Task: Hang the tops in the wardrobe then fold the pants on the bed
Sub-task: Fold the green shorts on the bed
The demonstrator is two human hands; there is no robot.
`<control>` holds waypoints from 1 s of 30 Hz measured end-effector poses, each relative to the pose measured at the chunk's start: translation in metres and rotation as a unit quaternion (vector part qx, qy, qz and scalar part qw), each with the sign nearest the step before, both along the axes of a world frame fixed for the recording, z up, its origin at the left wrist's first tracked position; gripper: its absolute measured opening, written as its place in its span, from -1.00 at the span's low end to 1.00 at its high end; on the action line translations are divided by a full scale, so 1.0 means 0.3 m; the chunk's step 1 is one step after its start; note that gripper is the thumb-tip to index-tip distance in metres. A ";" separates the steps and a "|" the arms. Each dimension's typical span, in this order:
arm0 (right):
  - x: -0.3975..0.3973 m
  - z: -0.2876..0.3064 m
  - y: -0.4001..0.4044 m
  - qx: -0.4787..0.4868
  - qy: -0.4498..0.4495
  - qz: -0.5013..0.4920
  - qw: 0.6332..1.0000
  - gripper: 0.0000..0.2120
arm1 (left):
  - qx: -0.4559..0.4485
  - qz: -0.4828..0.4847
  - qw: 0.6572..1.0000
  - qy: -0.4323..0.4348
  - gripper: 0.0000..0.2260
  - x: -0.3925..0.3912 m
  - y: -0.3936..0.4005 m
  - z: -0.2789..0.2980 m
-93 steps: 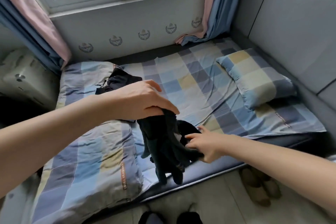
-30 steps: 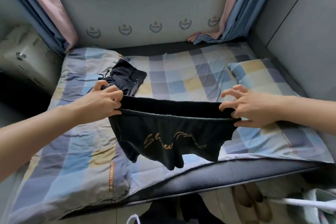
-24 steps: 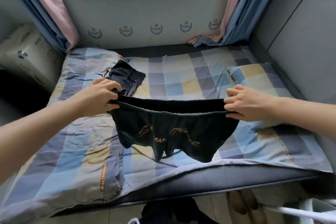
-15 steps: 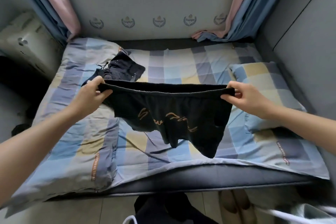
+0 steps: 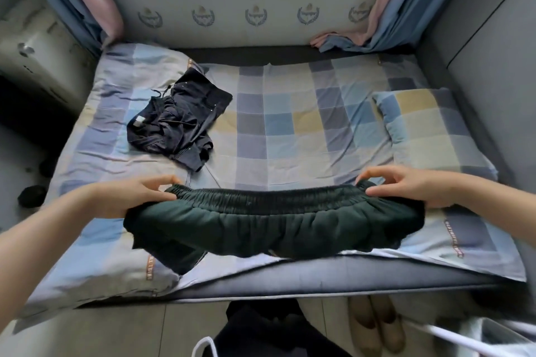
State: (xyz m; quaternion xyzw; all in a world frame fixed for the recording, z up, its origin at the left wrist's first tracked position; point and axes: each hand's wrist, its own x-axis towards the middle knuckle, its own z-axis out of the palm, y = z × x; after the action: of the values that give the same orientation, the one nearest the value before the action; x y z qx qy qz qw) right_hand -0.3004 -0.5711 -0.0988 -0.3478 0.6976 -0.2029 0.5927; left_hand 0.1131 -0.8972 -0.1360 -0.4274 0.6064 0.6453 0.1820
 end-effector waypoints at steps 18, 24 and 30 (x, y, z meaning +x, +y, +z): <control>-0.171 -1.205 -0.488 -0.029 0.263 -0.155 0.952 -0.83 | -0.403 0.008 0.913 -0.068 -0.78 -0.426 -0.305 -1.224; -0.205 -1.629 -0.565 -0.027 0.298 -0.204 0.932 -0.78 | -0.430 0.004 0.900 -0.069 -0.84 -0.493 -0.322 -1.614; -0.255 -1.655 -0.601 -0.073 0.334 -0.216 0.915 -0.87 | -0.498 -0.021 0.866 -0.038 -0.86 -0.570 -0.395 -1.637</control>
State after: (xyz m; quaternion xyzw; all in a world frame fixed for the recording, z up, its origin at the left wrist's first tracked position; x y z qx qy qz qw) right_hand -0.3769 -0.7513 -0.5953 -0.2781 0.8962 -0.2484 0.2403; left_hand -0.0580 -1.0158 -0.6271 -0.4731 0.8484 0.2369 -0.0187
